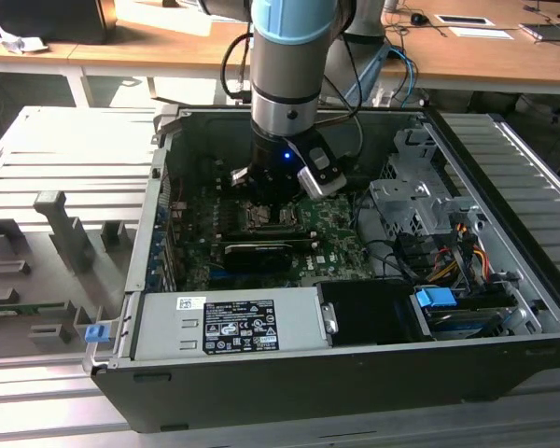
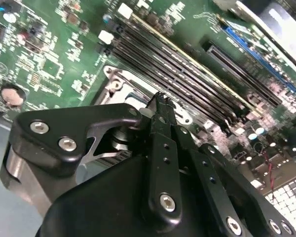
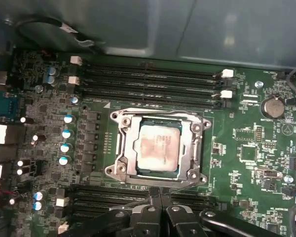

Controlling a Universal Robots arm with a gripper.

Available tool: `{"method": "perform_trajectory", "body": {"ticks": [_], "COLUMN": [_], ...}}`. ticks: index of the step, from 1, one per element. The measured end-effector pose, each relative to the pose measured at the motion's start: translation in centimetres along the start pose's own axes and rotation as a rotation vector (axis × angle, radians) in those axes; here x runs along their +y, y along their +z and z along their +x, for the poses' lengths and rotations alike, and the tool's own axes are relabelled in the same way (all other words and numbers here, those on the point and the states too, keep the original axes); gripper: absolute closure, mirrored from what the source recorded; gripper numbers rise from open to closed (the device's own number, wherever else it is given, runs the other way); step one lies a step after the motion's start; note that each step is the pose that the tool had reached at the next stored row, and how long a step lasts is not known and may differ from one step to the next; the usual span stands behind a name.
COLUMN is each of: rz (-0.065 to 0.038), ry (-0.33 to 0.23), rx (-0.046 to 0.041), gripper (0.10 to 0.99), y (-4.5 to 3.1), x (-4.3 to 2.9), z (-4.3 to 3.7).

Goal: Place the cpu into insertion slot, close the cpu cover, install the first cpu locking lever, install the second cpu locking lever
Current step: 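Install the second cpu locking lever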

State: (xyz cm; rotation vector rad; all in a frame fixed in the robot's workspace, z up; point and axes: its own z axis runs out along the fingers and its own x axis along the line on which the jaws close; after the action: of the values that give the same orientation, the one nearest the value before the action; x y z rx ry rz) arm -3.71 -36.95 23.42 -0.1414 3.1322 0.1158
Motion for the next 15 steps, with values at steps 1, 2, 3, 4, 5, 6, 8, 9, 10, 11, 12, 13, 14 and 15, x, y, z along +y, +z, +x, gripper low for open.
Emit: {"method": "perform_trajectory", "body": {"ticks": [1, 2, 3, 4, 5, 6, 8, 9, 10, 11, 12, 13, 14, 15], "rz": [0.0, -0.002, -0.007, -0.011, -0.02, -0.023, -0.023, -0.024, -0.024, -0.024, -0.024, -0.025, -0.029, -0.043], "ry": [-0.001, -0.001, -0.001, 0.0, -0.001, -0.001, -0.002, -0.005, -0.01, -0.013, -0.016, -0.018, -0.02, -0.021], "rx": [0.0, -0.0001, -0.0006, -0.0011, -0.0018, -0.0021, -0.002, -0.0018, -0.0013, -0.0011, -0.0008, -0.0007, -0.0009, -0.0023], "gripper": [0.98, 0.98, 0.98, 0.98, 0.98, 0.98, 0.98, 0.98, 0.98, 0.98, 0.98, 0.98, 0.98, 0.98], "y": [0.02, 0.03, 0.01, 0.0, -0.01, 0.03, 0.44, 0.77, 1.18, 1.52, 1.83, 2.0, 2.08, 2.15], "x": [0.06, 0.01, -0.37, -0.51, -0.61, -0.62, -0.63, -0.64, -0.67, -0.69, -0.72, -0.73, -0.76, -1.09], "z": [0.72, 1.13, 1.28, 1.46, 2.05, 2.31, 2.61, 2.67, 2.71, 2.72, 2.73, 2.74, 2.77, 2.83]}}
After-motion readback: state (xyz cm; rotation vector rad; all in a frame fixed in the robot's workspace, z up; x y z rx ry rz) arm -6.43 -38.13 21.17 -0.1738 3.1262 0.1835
